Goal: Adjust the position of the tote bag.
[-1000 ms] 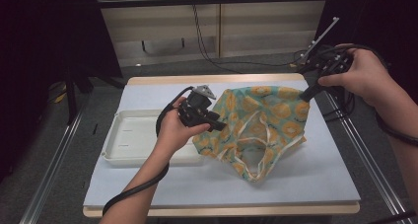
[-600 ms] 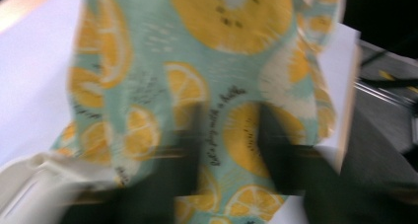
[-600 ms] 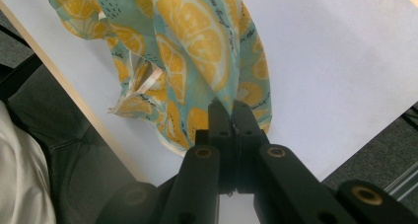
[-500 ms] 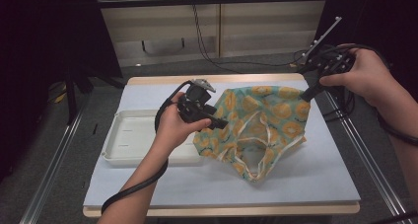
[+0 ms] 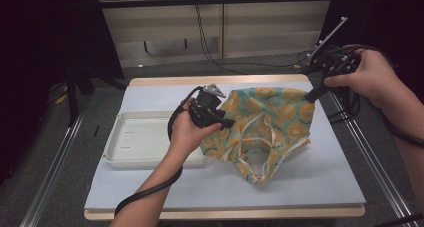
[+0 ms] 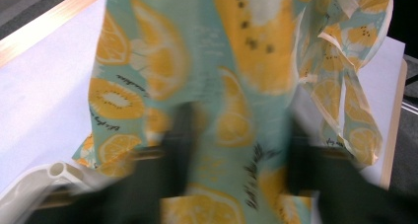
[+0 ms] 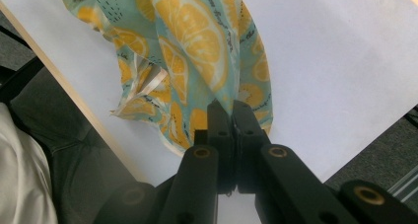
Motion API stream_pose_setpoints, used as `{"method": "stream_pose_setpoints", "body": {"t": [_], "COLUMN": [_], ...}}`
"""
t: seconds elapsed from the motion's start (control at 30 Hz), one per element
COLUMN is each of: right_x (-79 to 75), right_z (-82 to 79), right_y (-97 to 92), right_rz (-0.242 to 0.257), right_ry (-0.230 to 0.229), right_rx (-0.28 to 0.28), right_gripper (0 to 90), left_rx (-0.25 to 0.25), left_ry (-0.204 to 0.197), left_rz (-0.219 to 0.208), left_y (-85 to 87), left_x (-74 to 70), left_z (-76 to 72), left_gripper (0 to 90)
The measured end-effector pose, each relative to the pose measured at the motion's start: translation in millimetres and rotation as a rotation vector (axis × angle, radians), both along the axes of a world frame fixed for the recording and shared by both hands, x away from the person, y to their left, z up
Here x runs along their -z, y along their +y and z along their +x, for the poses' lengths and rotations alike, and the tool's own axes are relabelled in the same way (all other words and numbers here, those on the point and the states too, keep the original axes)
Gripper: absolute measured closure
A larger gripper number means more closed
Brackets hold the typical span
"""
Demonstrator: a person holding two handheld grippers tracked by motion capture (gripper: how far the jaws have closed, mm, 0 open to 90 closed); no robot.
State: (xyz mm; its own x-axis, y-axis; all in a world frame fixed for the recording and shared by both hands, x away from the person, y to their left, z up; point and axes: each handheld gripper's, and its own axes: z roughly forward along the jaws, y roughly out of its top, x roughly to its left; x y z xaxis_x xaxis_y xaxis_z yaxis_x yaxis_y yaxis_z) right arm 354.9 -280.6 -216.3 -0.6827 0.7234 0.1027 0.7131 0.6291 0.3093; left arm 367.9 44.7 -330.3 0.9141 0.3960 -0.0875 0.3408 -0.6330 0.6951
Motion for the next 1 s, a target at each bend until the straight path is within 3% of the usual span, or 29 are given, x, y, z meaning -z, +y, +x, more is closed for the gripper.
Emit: {"method": "stream_pose_setpoints", "body": {"t": [0.03, 0.07, 0.27, 0.37, 0.4, 0.43, 0.6, 0.73, 0.87, 0.93, 1.0], "right_x": [0.1, 0.1, -0.1, -8.2, -11.0, -13.4, -20.4, -19.8, -18.7, -18.1, -16.3], "right_z": [0.3, 0.3, -0.1, -1.6, -2.0, -2.2, -3.3, -3.0, -3.6, -2.8, -2.1], "right_y": [-0.3, -0.4, -2.3, -7.3, -8.9, -10.9, -16.9, -21.2, -28.0, -30.8, -31.6], "right_rz": [0.001, 0.002, 0.005, 0.016, 0.021, 0.022, 0.030, 0.040, 0.037, 0.045, 0.015], "right_ry": [-0.004, -0.002, 0.000, 0.000, 0.000, -0.005, -0.006, -0.014, -0.018, -0.013, -0.016], "right_rx": [-0.002, -0.002, -0.002, 0.009, 0.010, 0.012, 0.031, 0.029, 0.081, 0.086, 0.096], "right_gripper": [89.4, 89.6, 90.0, 90.0, 90.0, 90.0, 90.0, 90.0, 90.0, 90.0, 90.0], "left_rx": [0.000, 0.001, 0.018, 0.040, 0.040, 0.048, 0.083, 0.076, 0.070, 0.071, 0.067], "left_ry": [0.000, 0.034, 0.061, 0.045, 0.045, 0.037, 0.023, 0.031, 0.036, 0.032, 0.023], "left_rz": [0.000, -0.008, -0.040, -0.043, -0.043, -0.060, -0.054, -0.067, -0.082, -0.062, -0.057], "left_y": [0.0, 1.3, 4.9, 8.3, 8.3, 8.3, 4.7, 2.8, -0.2, -3.9, -6.8], "left_x": [0.0, -2.2, -17.4, -39.6, -39.6, -48.8, -67.2, -68.5, -71.8, -75.4, -79.5], "left_z": [0.0, 2.8, 4.8, 6.3, 6.3, 7.2, 9.8, 12.4, 19.9, 21.5, 24.0], "left_gripper": [87.1, 90.0, 90.0, 90.0, 90.0, 90.0, 90.0, 90.0, 90.0, 90.0, 90.0]}}
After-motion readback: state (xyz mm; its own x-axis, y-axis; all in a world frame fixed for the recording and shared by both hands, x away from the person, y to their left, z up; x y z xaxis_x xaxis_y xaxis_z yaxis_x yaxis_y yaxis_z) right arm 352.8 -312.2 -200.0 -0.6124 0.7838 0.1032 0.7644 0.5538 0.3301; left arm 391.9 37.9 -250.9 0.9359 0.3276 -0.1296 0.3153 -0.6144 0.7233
